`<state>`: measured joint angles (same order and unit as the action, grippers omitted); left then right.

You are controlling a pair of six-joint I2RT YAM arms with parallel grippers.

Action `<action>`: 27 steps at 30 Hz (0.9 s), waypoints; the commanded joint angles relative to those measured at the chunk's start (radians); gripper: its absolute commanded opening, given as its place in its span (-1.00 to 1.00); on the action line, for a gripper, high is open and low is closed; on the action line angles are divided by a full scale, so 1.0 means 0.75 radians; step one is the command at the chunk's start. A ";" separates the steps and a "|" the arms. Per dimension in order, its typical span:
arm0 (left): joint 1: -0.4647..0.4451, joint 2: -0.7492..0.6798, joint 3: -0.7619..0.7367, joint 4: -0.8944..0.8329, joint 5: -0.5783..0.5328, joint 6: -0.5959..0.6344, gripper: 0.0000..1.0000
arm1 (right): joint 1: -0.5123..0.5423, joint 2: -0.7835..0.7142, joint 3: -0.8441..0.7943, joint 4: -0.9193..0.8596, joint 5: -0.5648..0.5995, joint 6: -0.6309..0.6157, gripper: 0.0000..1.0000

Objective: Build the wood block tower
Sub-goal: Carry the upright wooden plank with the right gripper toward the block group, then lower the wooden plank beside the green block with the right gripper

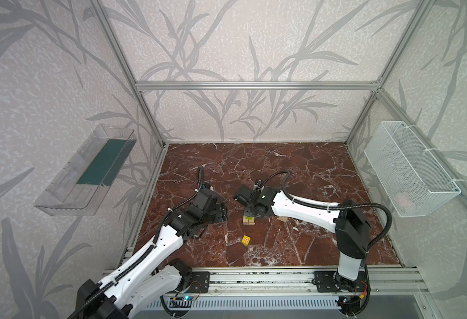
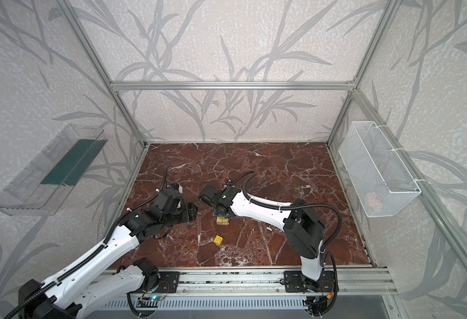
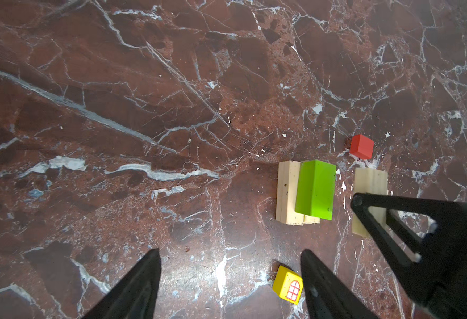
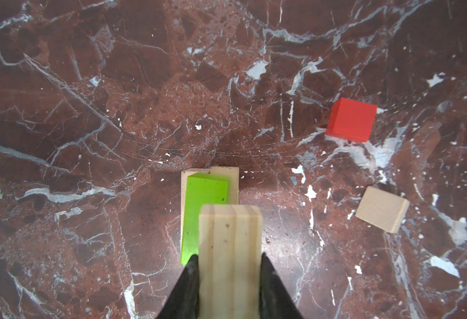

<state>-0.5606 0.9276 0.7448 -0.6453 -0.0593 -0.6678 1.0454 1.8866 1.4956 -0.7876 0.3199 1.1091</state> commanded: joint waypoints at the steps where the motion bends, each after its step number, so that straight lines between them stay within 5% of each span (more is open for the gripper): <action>1: 0.009 -0.025 -0.008 -0.057 -0.074 -0.026 0.56 | 0.019 0.047 0.071 -0.050 0.048 0.075 -0.56; 27: 0.014 -0.081 -0.010 -0.110 -0.173 -0.059 0.58 | 0.027 0.187 0.193 -0.126 0.110 0.133 -0.54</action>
<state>-0.5571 0.8814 0.7448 -0.6888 -0.1501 -0.6945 1.0622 2.0155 1.6093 -0.8505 0.3664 1.1969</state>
